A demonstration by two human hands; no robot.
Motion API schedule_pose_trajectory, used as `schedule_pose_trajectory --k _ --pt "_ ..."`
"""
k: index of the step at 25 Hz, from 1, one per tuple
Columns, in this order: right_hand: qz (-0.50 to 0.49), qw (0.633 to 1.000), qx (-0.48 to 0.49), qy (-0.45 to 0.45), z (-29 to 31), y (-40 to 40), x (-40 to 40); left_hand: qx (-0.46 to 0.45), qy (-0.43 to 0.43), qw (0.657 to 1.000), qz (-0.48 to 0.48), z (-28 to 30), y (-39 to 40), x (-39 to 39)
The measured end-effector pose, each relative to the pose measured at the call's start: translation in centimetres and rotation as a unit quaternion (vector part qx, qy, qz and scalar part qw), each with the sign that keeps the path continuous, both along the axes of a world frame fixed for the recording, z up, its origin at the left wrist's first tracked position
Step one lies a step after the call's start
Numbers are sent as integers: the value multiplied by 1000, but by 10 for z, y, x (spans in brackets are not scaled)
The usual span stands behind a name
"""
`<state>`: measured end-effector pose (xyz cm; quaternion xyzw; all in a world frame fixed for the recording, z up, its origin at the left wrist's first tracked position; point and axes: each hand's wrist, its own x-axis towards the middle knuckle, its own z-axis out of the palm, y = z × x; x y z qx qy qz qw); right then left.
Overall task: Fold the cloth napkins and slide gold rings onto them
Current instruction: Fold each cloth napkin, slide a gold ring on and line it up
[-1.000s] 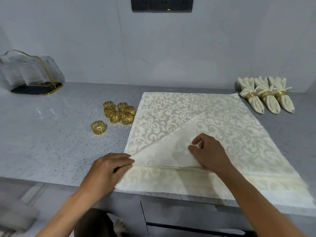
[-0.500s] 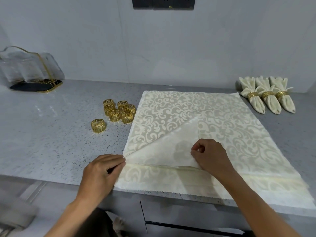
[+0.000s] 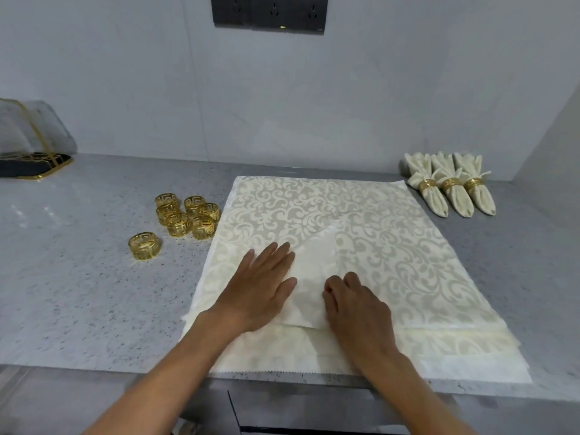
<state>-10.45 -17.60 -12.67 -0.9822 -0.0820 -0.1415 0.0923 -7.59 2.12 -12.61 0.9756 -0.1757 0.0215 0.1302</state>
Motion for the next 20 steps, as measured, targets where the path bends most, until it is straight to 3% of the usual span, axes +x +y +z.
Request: schedule_pose_trajectory --k 3,6,9,11,17,20 --pt "13 1000 -25 -4 22 1 10 50 15 999 14 -20 0 9" --pt "73 992 -3 -107 46 22 52 65 -11 998 5 -21 -1 5" --pt "86 992 -26 93 18 35 99 48 18 999 17 -16 -3 7" --pt "54 983 -28 171 -8 29 113 52 35 998 18 -15 -4 6" --pt "82 982 -13 171 -5 -2 134 70 47 996 19 -15 -2 8" --pt "28 996 14 82 8 -57 154 76 47 996 18 -15 -4 8"
